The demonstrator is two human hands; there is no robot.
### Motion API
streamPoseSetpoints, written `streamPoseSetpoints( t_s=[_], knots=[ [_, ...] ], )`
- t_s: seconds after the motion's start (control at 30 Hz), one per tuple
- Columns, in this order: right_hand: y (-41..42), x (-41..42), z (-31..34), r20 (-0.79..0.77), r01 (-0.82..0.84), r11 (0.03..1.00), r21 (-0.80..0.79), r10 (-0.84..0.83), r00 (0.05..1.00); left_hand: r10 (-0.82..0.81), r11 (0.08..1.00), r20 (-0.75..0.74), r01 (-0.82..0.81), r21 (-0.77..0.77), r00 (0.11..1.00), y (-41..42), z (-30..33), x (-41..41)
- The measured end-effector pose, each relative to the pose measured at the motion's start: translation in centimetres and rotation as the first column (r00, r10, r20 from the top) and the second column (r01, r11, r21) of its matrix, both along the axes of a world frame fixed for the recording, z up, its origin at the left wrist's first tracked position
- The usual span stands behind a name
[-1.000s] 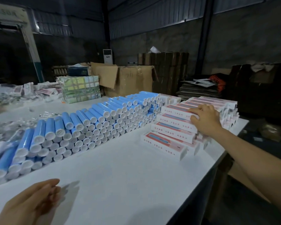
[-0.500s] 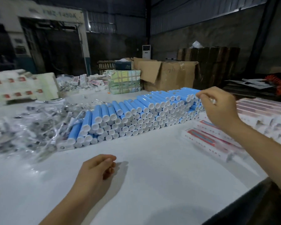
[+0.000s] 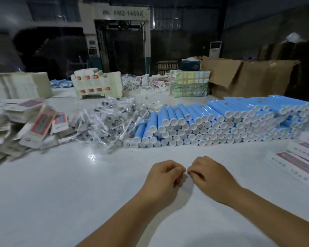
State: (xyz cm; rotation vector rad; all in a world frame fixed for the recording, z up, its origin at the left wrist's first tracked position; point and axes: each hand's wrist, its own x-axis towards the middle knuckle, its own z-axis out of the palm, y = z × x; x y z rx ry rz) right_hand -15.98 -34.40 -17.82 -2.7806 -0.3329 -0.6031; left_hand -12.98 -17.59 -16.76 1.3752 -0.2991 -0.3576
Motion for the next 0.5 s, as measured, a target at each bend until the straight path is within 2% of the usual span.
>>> streamPoseSetpoints(
  t_s=[0.13,0.23,0.33,0.43,0.5],
  knots=[
    [-0.1,0.1,-0.1,-0.014,-0.004,1.000,-0.003,0.004,1.000,-0.060,0.997,0.040,0.058,0.052,0.997,0.1,-0.3,0.0],
    [-0.2,0.2,0.0,-0.053,-0.005,1.000,-0.005,0.005,0.999,-0.067,0.996,0.019,0.065,0.067,0.998,0.1,0.0,-0.1],
    [-0.3,0.0,0.1,-0.085,-0.002,1.000,0.024,0.004,0.996,-0.147,0.987,0.003,0.147,0.065,0.989,0.8,0.7,-0.3],
    [-0.6,0.1,-0.1,-0.120,-0.004,0.999,0.052,0.010,0.993,-0.201,0.951,0.098,0.171,0.257,0.975,2.0,1.9,0.5],
    [-1.0,0.6,-0.6,-0.095,0.003,0.999,0.043,0.001,0.995,-0.209,0.913,0.197,0.119,0.389,0.958,3.1,3.1,1.3]
  ],
)
